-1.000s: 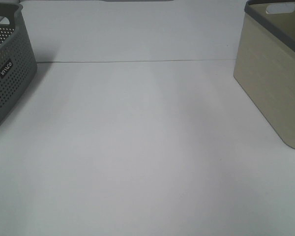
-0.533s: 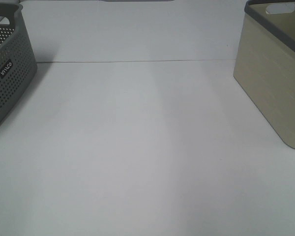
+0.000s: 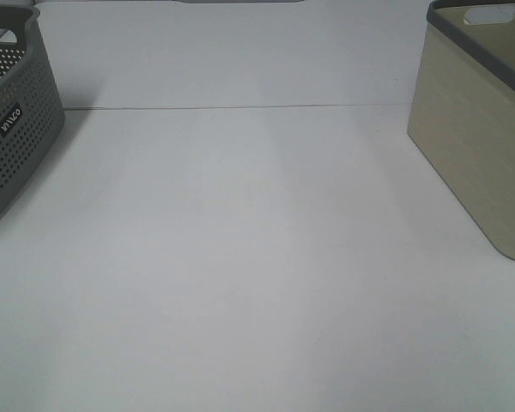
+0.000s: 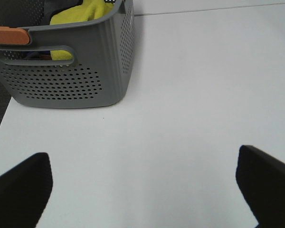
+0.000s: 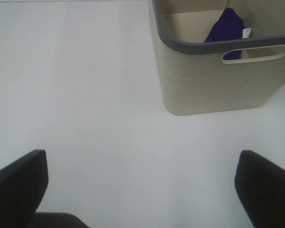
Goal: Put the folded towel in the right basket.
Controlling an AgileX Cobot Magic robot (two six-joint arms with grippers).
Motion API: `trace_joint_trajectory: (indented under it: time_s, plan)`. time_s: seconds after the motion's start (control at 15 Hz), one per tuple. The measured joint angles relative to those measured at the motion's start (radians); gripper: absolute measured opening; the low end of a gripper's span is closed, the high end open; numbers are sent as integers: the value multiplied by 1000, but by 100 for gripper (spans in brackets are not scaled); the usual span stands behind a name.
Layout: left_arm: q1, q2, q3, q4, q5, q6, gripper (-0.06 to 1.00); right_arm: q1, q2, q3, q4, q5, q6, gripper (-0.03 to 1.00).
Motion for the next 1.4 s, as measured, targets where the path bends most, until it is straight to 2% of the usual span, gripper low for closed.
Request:
trace_joint_trajectory:
  time_s: [0.07, 0.2, 0.53, 0.73, 1.4]
  plan:
    - [0, 0, 0, 0, 0, 0, 99, 0, -165, 74, 7, 2, -4, 98]
    - [0, 0, 0, 0, 0, 0, 99, 0, -259, 120, 30, 45, -12, 98]
    - [0, 0, 0, 0, 0, 3, 99, 0, -248, 237, 49, 21, -68, 98]
    - [0, 0, 0, 0, 0, 3, 99, 0, -248, 283, 50, -99, -31, 97]
    - [0, 0, 0, 0, 0, 3, 99, 0, -248, 283, 68, -103, -31, 97]
